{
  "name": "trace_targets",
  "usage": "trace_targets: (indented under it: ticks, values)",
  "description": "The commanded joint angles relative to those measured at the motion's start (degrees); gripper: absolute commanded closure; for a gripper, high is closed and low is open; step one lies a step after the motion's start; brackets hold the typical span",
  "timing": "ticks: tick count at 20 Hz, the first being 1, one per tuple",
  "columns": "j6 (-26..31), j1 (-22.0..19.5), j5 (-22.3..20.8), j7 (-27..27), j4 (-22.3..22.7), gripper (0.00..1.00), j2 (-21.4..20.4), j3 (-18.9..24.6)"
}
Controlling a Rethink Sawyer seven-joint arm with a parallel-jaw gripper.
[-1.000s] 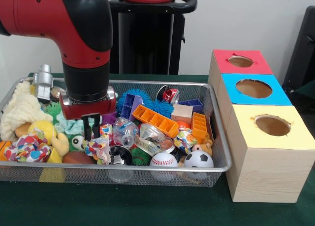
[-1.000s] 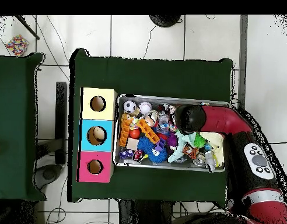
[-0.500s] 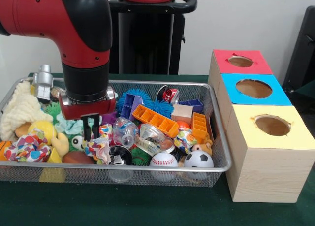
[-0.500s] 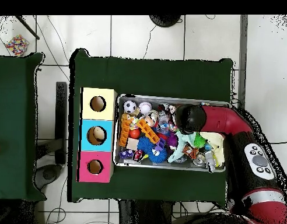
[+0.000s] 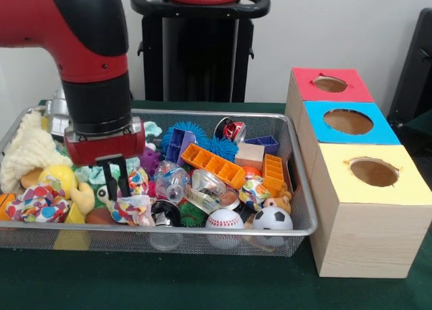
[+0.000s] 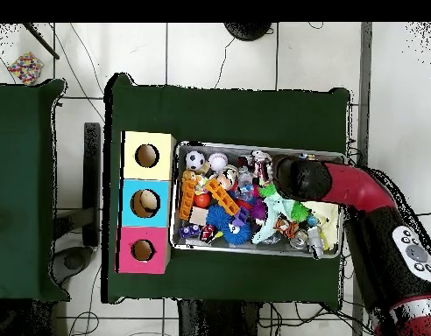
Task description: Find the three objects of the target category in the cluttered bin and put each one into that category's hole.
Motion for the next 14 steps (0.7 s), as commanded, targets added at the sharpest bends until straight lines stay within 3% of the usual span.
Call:
trace_targets:
  ticks: [1,9,14]
  values:
    - [4.3,-4.2,3.5,-9.6,7.8,1.0,-2.0,11.7]
    - [11.0,-5.9,7.5,-7.9,10.1,1.0,-0.6,15.5]
    - [12.4,-5.8,11.3,-2.0,12.0,1.0,-0.7,15.6]
